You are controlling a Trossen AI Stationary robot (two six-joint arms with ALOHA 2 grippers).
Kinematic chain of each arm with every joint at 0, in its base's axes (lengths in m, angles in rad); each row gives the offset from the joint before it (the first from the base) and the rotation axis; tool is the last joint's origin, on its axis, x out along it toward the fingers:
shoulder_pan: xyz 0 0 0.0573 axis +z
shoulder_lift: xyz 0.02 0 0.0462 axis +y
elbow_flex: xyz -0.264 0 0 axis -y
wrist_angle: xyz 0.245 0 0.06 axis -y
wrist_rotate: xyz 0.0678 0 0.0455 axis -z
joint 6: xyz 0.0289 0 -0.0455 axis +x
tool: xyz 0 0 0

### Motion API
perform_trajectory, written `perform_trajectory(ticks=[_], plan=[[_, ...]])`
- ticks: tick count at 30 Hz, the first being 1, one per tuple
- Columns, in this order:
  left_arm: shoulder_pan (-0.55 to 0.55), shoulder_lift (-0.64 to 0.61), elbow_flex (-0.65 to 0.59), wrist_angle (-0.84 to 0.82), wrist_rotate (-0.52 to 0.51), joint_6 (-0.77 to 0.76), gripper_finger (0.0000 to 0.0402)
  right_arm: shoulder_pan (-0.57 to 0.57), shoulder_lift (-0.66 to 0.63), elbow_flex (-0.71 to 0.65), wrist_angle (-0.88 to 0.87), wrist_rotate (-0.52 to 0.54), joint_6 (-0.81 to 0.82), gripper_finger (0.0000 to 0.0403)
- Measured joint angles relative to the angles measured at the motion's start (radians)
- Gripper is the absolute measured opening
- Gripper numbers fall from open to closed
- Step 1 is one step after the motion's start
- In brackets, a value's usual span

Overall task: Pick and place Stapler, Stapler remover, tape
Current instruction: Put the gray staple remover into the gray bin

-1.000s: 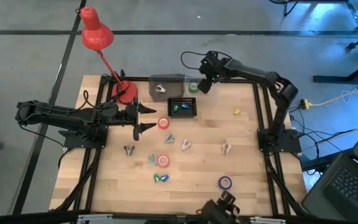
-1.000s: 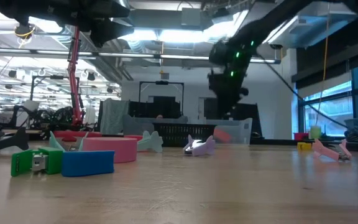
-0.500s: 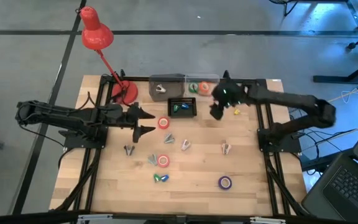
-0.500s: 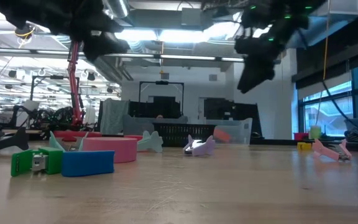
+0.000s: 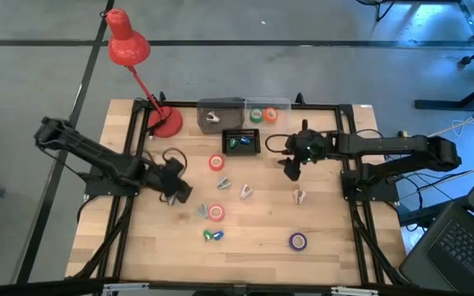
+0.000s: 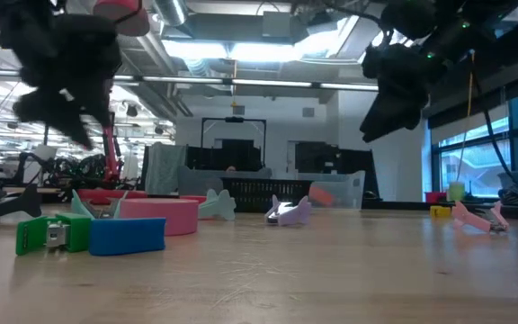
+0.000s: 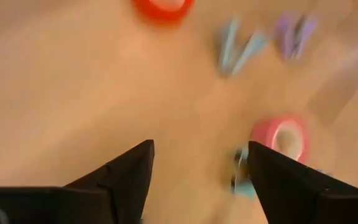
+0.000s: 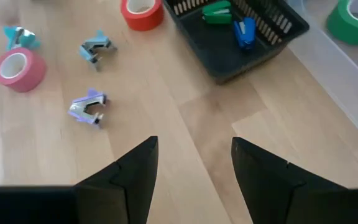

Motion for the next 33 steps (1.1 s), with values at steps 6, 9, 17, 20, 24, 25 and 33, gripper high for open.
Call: perform_trajectory(ticks=[6, 9, 17, 20, 24, 25, 33], plan=[[-0.047, 0.107, 0.009, -0.160, 0.152, -0.293, 0.0227, 0.011, 0.000, 0.000, 0.028, 0.000, 0.003, 0.0204], [-0.071, 0.117, 0.009, -0.225, 0.142, -0.372, 0.0219, 0.019, 0.000, 0.000, 0.035, 0.000, 0.003, 0.0204], [-0.115, 0.117, -0.001, -0.299, 0.142, -0.504, 0.0207, 0.025, 0.000, 0.000, 0.034, 0.000, -0.001, 0.0204], [-0.124, 0.117, -0.007, -0.290, 0.153, -0.526, 0.0205, 0.025, 0.000, 0.000, 0.034, 0.000, -0.001, 0.0204], [-0.135, 0.117, -0.018, -0.286, 0.172, -0.539, 0.0202, 0.026, 0.000, 0.000, 0.034, 0.000, -0.001, 0.0204], [-0.135, 0.117, -0.018, -0.289, 0.172, -0.545, 0.0201, 0.026, 0.000, 0.000, 0.034, 0.000, -0.001, 0.0204], [-0.135, 0.117, -0.019, -0.292, 0.154, -0.538, 0.0150, 0.027, 0.000, 0.000, 0.034, 0.000, -0.001, 0.0204]])
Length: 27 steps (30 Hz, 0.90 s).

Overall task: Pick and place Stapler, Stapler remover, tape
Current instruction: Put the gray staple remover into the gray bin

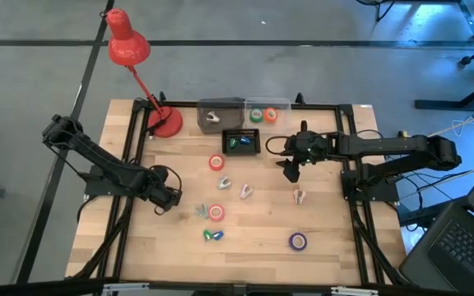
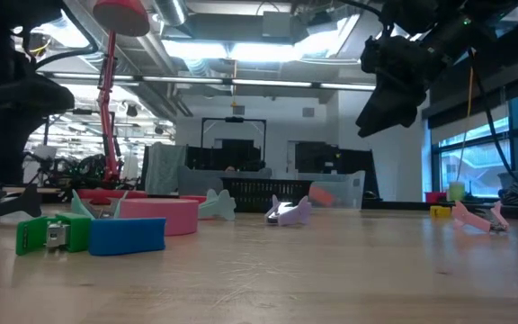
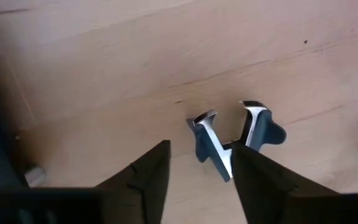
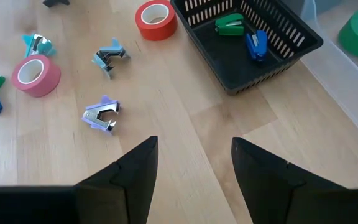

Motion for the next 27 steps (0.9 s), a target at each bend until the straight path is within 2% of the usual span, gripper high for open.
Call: perform_trajectory(ticks=[6, 10, 18, 27], plan=[[0.000, 0.000, -0.001, 0.000, 0.009, 0.031, 0.0068, 0.000, 0.000, 0.000, 0.000, 0.000, 0.000, 0.0204], [0.000, 0.000, -0.001, 0.000, -0.022, 0.071, 0.0011, 0.000, 0.000, 0.000, 0.000, 0.000, 0.000, 0.0204], [0.000, 0.000, -0.001, 0.001, -0.061, 0.181, 0.0001, 0.000, 0.000, 0.000, 0.000, 0.000, 0.000, 0.0204], [0.022, -0.020, 0.045, 0.022, -0.177, 0.332, 0.0001, 0.000, 0.000, 0.000, 0.008, 0.000, -0.001, 0.0204]])
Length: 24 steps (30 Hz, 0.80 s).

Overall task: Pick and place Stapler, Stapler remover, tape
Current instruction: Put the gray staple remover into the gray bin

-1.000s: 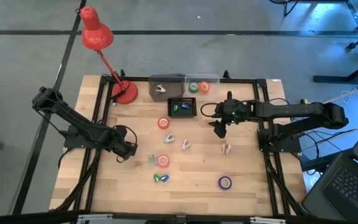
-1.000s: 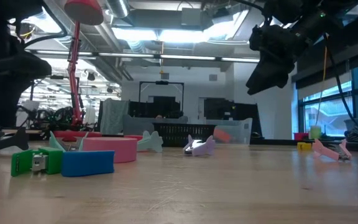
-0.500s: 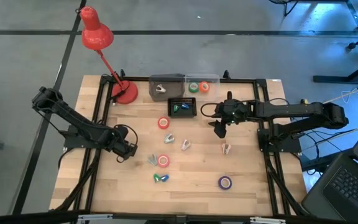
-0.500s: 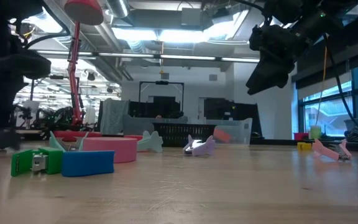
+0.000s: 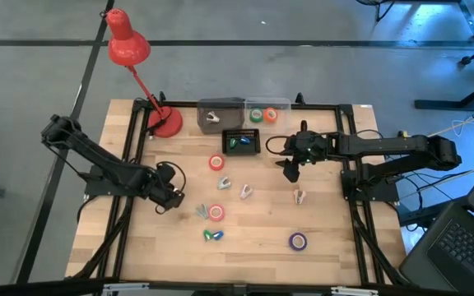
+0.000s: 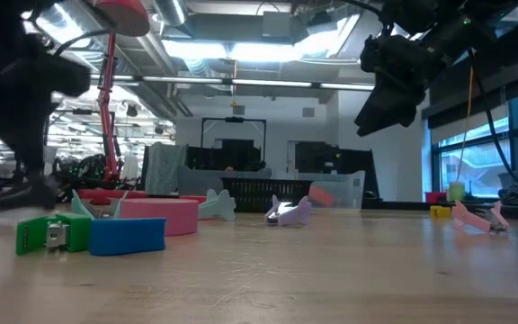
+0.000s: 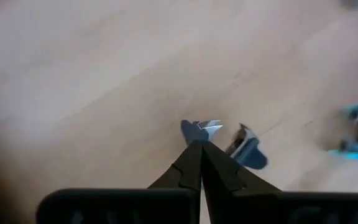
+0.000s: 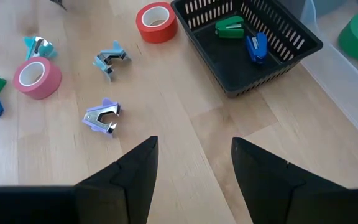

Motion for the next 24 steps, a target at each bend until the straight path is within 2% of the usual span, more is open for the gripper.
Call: perform_trajectory(ticks=[4, 7, 13, 17, 20, 24], plan=[[0.055, -0.010, 0.042, 0.030, -0.173, 0.138, 0.0001, 0.000, 0.000, 0.000, 0.014, 0.000, -0.004, 0.0204], [0.145, -0.019, 0.058, 0.081, -0.257, 0.303, 0.0001, 0.000, 0.000, 0.000, 0.027, 0.000, -0.007, 0.0204], [0.446, -0.023, 0.059, 0.340, -0.252, 0.741, 0.0001, 0.000, 0.000, 0.000, 0.030, 0.000, -0.007, 0.0204], [0.671, -0.023, 0.059, 0.593, -0.157, 1.023, 0.0001, 0.000, 0.000, 0.000, 0.030, 0.000, -0.007, 0.0204], [0.831, -0.010, 0.060, 0.788, 0.024, 1.166, 0.0001, 0.000, 0.000, 0.000, 0.029, 0.000, -0.018, 0.0204], [0.989, 0.061, 0.062, 0.964, 0.202, 1.272, 0.0001, 0.000, 0.000, 0.000, 0.035, 0.000, -0.030, 0.0204]])
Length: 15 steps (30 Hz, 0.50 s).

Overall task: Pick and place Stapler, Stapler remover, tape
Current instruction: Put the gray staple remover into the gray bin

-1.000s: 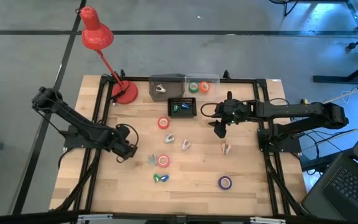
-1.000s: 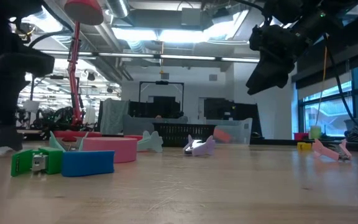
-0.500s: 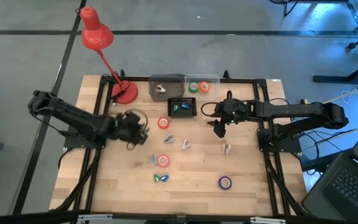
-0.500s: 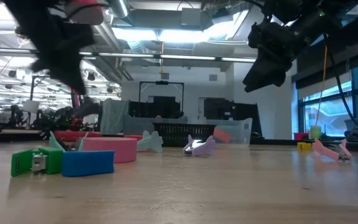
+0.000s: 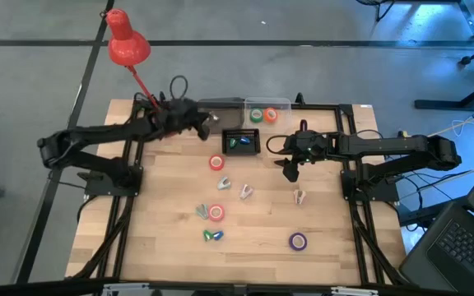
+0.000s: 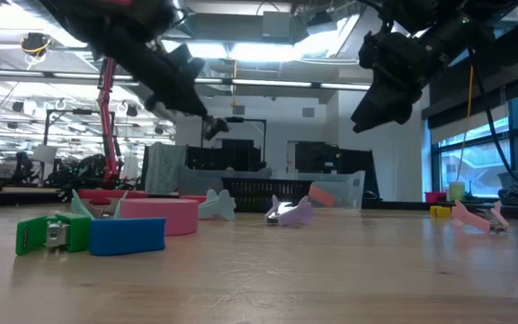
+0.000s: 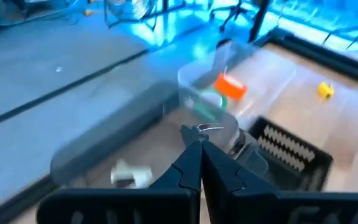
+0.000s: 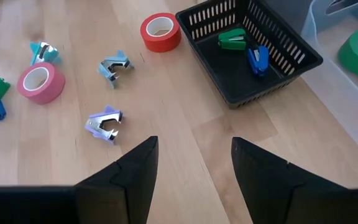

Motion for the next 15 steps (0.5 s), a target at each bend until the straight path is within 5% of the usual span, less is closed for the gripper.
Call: perform_trajectory(ticks=[15], plan=[[0.133, 0.592, 0.465, -0.088, 0.119, 0.261, 0.0001, 0.000, 0.000, 0.000, 0.015, 0.000, -0.026, 0.0204]])
